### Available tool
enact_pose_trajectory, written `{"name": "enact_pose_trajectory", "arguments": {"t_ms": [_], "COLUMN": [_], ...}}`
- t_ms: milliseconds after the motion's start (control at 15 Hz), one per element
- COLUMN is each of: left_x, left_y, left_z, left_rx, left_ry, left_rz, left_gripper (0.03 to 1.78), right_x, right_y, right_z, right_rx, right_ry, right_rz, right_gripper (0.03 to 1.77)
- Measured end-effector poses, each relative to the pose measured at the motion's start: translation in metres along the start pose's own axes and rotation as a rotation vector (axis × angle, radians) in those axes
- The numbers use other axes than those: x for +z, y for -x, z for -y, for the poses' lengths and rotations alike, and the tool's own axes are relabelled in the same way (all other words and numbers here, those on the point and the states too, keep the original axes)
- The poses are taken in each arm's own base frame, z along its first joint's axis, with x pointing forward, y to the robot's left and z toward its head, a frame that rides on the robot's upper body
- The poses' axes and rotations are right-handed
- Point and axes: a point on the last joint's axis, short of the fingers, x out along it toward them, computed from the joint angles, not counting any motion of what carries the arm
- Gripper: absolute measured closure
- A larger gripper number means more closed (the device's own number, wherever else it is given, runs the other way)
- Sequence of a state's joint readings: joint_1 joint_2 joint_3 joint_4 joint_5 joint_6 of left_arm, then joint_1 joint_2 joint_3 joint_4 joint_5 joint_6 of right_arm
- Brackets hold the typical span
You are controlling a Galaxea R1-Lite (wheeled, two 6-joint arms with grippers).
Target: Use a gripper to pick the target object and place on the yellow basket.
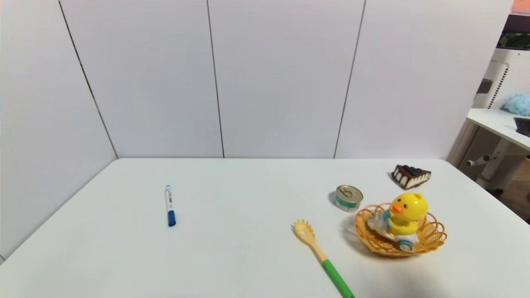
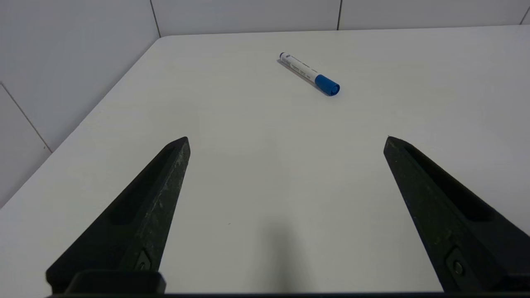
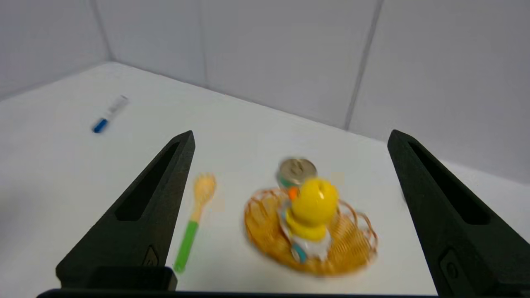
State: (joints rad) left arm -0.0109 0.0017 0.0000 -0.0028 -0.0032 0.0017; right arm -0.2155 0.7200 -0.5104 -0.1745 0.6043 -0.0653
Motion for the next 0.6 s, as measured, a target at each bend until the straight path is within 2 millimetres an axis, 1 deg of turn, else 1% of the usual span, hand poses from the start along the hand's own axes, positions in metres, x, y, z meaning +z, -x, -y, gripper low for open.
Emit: {"name": "enact_pose_trajectory", "arguments": {"t_ms": [67, 133, 267, 333, 467, 600], "left_x": [0.0, 0.0, 0.0, 0.0, 0.0, 0.0], "left_y": [0.0, 0.0, 0.0, 0.0, 0.0, 0.0], "left_z": [0.0, 0.0, 0.0, 0.0, 0.0, 0.0], "left_rx": [0.0, 0.0, 0.0, 0.0, 0.0, 0.0], "left_ry": [0.0, 0.0, 0.0, 0.0, 0.0, 0.0], "left_rz": [0.0, 0.0, 0.0, 0.0, 0.0, 0.0], "left_gripper": [0.12, 0.12, 0.12, 0.12, 0.12, 0.12], "right_x": [-0.012, -0.03, -0.075, -0.092, -0.119, -0.136], "right_y": [0.014, 0.026, 0.044, 0.05, 0.056, 0.062], "right_z": [-0.009, -0.015, -0.024, -0.027, -0.03, -0.034], "right_rx": [-0.109, -0.207, -0.356, -0.398, -0.417, -0.401], "right_ry": [0.029, 0.057, 0.087, 0.084, 0.061, 0.064], "right_rz": [-0.07, -0.158, -0.323, -0.342, -0.301, -0.225], "right_gripper": [0.18, 0.16, 0.15, 0.14, 0.13, 0.12]}}
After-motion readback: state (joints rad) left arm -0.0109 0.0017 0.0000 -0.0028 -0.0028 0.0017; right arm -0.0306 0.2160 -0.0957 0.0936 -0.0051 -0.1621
